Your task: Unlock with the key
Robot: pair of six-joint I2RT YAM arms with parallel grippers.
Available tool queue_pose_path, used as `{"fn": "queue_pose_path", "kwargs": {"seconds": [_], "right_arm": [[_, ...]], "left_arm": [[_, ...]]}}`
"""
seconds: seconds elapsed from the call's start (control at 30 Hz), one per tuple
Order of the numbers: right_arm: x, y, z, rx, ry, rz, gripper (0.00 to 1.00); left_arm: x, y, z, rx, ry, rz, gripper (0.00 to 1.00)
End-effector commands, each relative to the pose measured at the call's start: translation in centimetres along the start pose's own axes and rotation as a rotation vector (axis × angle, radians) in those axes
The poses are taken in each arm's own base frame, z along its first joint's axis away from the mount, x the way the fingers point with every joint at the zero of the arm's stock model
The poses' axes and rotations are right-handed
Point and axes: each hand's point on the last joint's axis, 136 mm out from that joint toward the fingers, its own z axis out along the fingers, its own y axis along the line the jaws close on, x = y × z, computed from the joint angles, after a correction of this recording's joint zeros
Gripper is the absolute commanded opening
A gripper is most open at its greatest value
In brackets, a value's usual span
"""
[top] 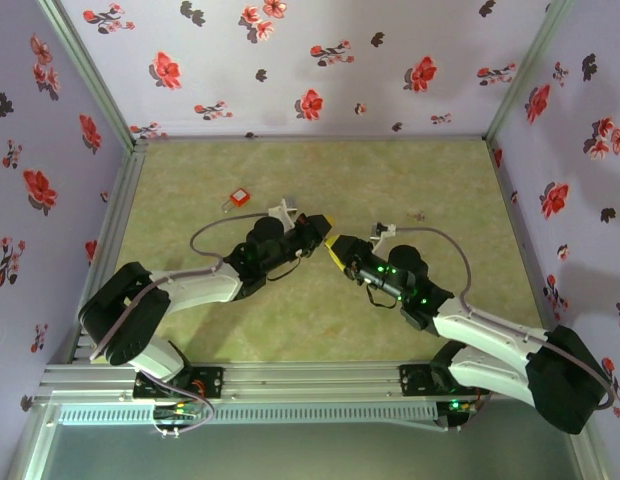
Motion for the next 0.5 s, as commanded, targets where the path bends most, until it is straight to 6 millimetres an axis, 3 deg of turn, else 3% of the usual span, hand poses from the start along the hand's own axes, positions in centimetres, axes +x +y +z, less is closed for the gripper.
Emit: {"fn": "queue_pose_path", "kwargs": {"seconds": [0.0, 0.47], "right_arm": [[0.18, 0.89, 0.12, -0.038, 0.009, -0.003, 0.34], [-0.64, 0.45, -0.18, -0.033, -0.022, 0.005, 0.15]], "left_arm": [[0.02, -0.48, 0.04, 0.037, -0.022, 0.029, 0.0], [0.93, -0.28, 0.33, 0.062, -0.002, 0.014, 0.0]]}}
